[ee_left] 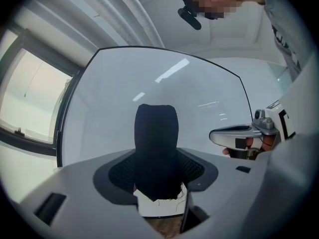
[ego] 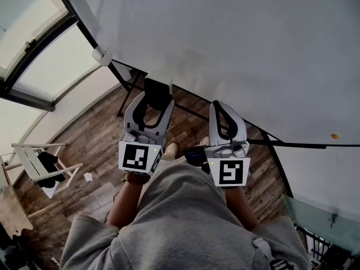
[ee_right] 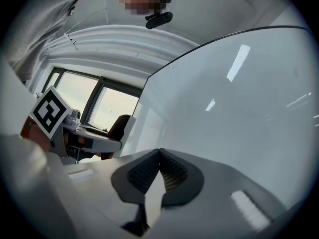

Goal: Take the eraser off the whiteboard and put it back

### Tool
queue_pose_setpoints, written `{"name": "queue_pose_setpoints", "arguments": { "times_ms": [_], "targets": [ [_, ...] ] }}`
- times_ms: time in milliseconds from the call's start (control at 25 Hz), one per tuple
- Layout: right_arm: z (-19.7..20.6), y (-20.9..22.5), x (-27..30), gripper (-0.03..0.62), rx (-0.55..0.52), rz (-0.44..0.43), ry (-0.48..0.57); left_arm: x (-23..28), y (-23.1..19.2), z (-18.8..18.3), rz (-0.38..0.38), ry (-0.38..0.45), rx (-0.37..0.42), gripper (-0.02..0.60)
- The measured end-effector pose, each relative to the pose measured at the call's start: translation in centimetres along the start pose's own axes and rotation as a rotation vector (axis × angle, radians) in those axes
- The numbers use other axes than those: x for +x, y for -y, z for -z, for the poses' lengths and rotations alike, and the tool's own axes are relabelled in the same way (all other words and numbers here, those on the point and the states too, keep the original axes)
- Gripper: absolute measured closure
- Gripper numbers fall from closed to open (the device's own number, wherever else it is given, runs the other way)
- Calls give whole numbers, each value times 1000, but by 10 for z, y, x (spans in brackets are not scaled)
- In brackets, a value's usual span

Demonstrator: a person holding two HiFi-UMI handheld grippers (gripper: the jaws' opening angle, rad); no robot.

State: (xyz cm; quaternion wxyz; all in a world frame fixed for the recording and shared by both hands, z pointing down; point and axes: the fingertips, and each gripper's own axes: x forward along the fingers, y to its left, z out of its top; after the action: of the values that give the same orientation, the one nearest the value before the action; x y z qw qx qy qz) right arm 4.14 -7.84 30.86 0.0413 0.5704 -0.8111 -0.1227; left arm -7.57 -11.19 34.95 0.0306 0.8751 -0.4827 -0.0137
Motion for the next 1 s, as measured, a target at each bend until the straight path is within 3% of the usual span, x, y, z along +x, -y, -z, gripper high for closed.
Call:
{"name": "queue_pose_setpoints", "arguments": {
  "times_ms": [400,1000],
  "targets": [
    [-4,-19,0,582,-13,-33,-3,-20,-8,1,-23,2,-5,344],
    [-4,-21,-2,582,-14,-8,-9,-32,-17,-1,-33,21,8,344]
  ]
}}
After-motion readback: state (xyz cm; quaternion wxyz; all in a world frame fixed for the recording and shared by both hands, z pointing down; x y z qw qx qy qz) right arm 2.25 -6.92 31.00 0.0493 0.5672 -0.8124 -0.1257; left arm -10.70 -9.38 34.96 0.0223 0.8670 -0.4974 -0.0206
